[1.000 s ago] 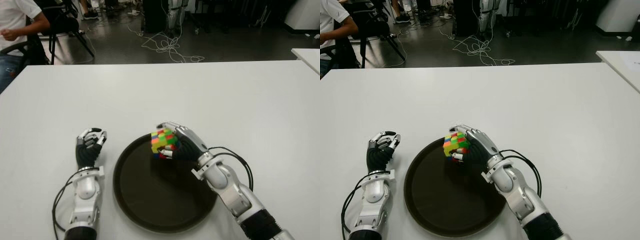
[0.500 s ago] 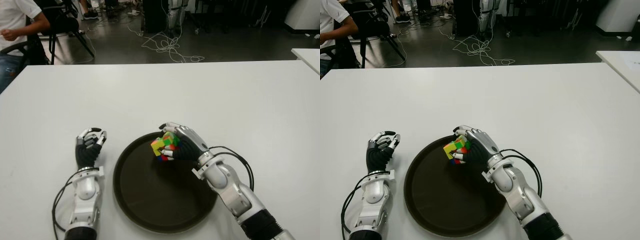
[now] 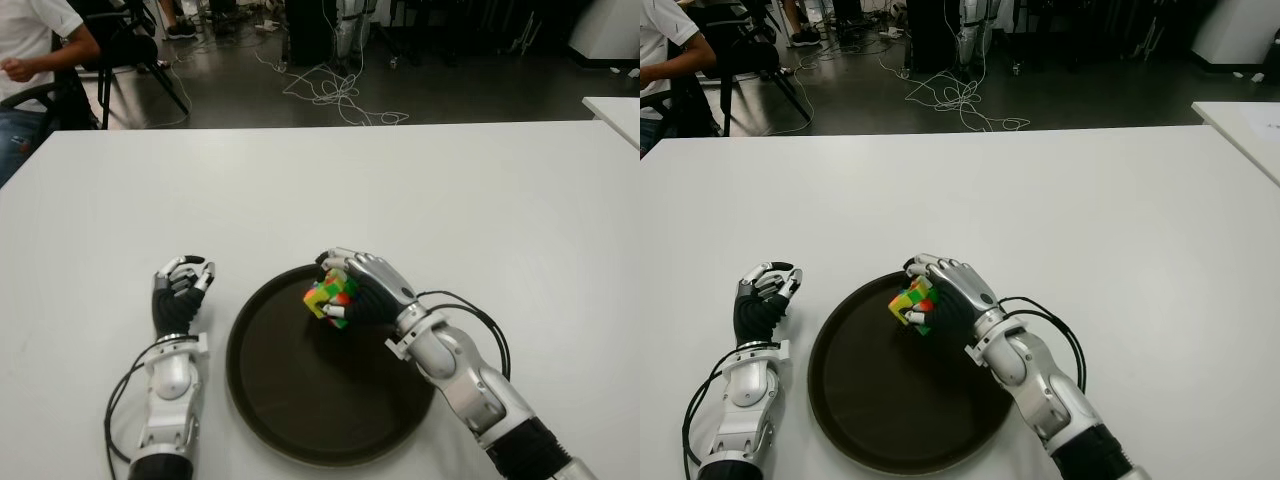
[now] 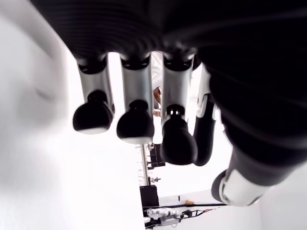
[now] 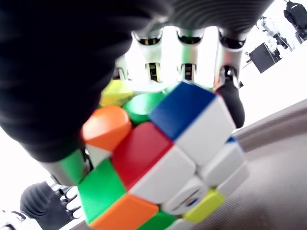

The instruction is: Pick up the Rubik's Cube and put it in the plate

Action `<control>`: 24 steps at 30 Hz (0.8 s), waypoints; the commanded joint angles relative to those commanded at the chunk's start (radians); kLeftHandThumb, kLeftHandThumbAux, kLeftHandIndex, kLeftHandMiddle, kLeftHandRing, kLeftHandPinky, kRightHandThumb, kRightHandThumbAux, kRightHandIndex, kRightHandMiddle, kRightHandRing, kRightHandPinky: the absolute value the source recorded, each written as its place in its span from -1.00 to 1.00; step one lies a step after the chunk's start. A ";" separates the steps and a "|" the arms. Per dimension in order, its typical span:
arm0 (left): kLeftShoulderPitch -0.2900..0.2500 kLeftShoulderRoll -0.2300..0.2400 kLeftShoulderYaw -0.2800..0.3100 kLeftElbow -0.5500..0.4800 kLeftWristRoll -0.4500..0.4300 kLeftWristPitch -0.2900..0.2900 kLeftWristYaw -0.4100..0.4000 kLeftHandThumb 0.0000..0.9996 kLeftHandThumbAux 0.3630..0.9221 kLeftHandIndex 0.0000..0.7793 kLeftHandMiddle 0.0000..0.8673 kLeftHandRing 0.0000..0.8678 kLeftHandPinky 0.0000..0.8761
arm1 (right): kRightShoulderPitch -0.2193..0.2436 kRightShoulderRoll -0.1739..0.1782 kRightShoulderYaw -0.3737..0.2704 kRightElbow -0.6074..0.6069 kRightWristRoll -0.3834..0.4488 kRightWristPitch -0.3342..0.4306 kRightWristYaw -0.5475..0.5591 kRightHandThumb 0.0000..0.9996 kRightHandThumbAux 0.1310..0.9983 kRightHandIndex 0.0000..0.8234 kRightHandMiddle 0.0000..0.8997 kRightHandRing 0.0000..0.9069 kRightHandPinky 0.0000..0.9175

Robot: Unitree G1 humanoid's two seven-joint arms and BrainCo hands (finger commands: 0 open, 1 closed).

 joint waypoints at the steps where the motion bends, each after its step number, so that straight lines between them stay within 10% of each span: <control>1: 0.000 0.000 0.000 0.000 0.002 0.001 0.002 0.41 0.23 0.14 0.88 0.92 0.88 | 0.001 0.000 -0.002 -0.004 0.005 0.002 0.008 -0.95 0.38 0.25 0.75 0.81 0.77; 9: -0.001 -0.002 0.001 0.003 0.005 -0.002 0.010 0.41 0.23 0.14 0.88 0.92 0.87 | 0.001 -0.005 -0.004 -0.030 0.015 0.031 0.069 -1.00 0.31 0.05 0.52 0.66 0.57; 14: 0.000 -0.001 0.001 0.005 0.002 -0.008 0.004 0.41 0.23 0.14 0.87 0.91 0.87 | 0.009 0.002 -0.011 -0.048 0.030 0.052 0.090 -1.00 0.33 -0.11 -0.09 0.08 0.09; 24: -0.004 0.003 -0.002 0.012 0.020 -0.009 0.021 0.41 0.23 0.14 0.87 0.91 0.87 | 0.007 0.012 -0.017 -0.038 0.052 0.050 0.076 -1.00 0.40 -0.23 -0.37 -0.28 -0.15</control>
